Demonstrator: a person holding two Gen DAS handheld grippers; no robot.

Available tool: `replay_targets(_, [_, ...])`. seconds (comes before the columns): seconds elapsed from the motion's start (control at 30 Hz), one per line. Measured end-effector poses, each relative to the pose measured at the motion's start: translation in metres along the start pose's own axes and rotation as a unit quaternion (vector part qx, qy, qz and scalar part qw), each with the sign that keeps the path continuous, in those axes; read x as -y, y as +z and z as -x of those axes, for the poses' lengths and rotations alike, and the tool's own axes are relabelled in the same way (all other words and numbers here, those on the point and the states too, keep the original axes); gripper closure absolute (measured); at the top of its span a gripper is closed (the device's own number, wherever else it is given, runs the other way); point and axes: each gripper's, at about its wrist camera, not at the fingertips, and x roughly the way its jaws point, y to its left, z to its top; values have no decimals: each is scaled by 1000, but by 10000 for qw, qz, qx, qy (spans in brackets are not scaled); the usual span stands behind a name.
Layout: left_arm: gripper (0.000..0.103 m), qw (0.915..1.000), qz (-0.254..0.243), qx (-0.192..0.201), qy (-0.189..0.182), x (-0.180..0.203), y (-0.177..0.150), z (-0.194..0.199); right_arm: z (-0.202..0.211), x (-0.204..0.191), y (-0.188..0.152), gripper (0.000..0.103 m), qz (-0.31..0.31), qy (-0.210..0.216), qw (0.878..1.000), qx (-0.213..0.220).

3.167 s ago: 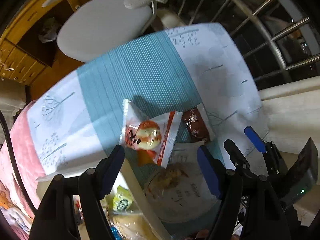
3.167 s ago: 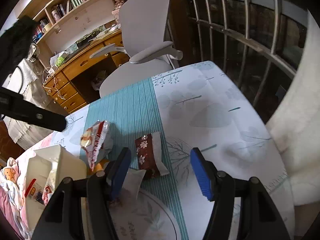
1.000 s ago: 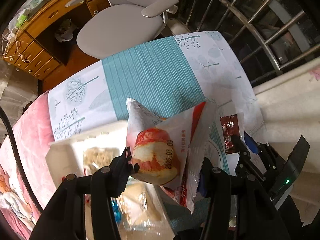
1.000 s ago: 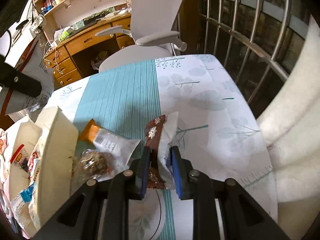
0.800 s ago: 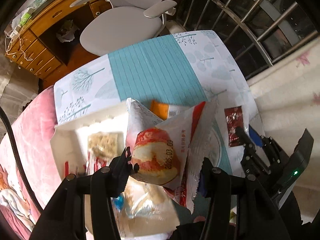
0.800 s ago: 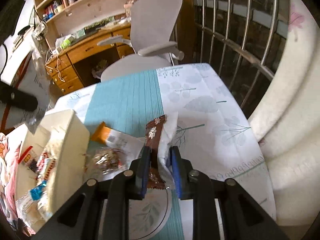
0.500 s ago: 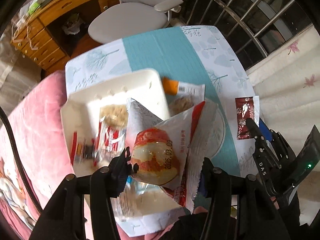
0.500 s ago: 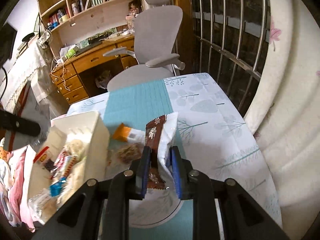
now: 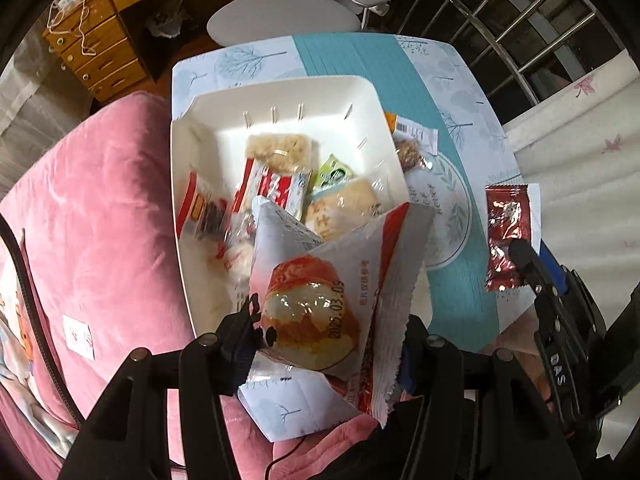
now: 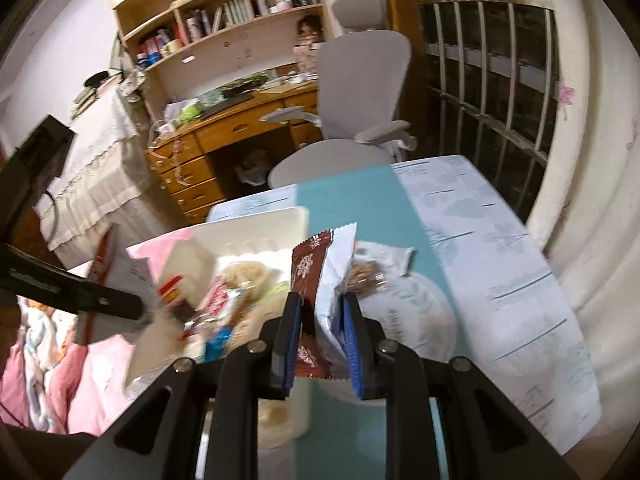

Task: Organize snacks
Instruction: 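Carry the bread packet and chocolate packet into the white tray and release, then move both grippers back toward the nut cookie bag and orange bar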

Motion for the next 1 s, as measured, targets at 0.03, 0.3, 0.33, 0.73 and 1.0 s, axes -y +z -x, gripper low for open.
replay_targets(0.03, [48,10000,16,-6,-25,-3,-4,-1,1,-7,-3,83,62,59,10000,-12])
replay_targets(0.3, [28,9997,211,68,-130,-21,-24,-7,-3,-56,-18,75,697,521,9961,-161])
replay_targets(0.33, [28,9996,225,102,-144,-21,-25,-7,-5,-58,-19,69,734,511,9957,-225])
replay_targets(0.73, [27,9955,687,498,-430,-17,-35,-5,-16,-43,-27,53,521,417,9963,-544])
replay_targets(1.0, [26,9900,1193,484,-568,20,-37,-24,-18,4,-24,53,466,338,9959,-699])
